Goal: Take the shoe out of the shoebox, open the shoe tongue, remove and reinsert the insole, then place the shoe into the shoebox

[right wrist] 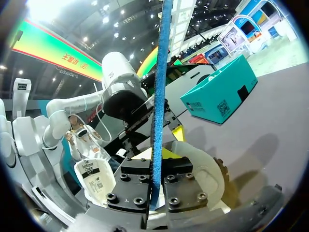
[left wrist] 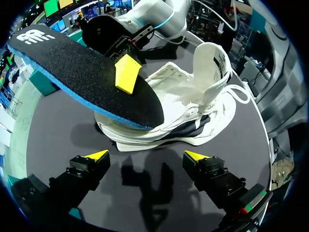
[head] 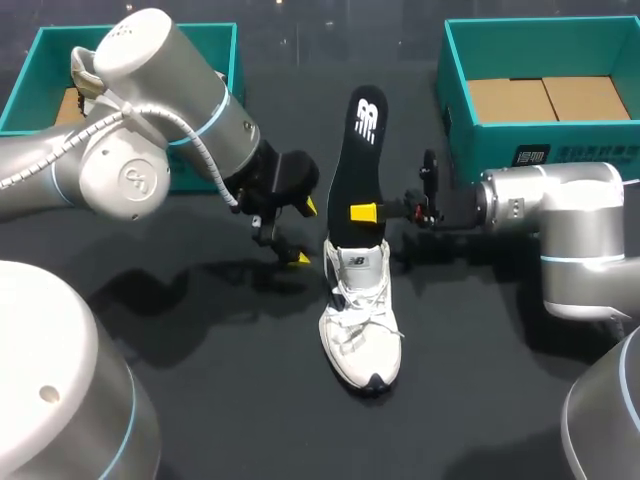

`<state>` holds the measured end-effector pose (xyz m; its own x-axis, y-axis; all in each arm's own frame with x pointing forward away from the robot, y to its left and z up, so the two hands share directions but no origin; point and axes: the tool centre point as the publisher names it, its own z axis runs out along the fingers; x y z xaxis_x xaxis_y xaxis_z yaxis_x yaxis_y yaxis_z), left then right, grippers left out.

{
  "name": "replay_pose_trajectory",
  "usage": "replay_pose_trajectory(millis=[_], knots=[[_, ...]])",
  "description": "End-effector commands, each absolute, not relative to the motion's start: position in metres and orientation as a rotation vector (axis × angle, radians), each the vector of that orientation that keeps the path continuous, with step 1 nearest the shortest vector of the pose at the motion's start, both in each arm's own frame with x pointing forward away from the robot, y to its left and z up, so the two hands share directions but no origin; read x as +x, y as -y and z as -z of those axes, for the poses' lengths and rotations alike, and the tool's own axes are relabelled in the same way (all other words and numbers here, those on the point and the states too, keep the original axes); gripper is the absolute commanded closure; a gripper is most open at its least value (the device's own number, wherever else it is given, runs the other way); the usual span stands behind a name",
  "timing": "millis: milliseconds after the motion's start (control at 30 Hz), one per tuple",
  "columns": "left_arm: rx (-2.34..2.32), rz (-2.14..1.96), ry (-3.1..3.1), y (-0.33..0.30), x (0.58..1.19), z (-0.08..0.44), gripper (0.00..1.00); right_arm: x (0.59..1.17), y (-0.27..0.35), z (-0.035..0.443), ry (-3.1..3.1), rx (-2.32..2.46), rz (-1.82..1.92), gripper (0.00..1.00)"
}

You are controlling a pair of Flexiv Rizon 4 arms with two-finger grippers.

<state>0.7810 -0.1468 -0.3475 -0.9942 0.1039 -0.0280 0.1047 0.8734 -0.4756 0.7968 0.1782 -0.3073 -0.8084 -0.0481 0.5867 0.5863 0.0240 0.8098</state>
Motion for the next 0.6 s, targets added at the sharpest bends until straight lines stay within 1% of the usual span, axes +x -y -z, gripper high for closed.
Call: replay_pose_trajectory(millis=[33,333,600], knots=[[0.171,0.772,-3.038,0.146,0.781,0.348,0.00,0.798,-0.177,0.309,1.852,-0.543,1.829,1.00],[0.171,0.772,-3.038,0.146,0.781,0.348,0.00,0.798,-0.177,0.309,1.852,-0.543,1.829,1.00],[0.171,0.772,-3.038,0.146,0.781,0.348,0.00,0.784,-0.175,0.325,1.824,-0.612,1.819,1.00]])
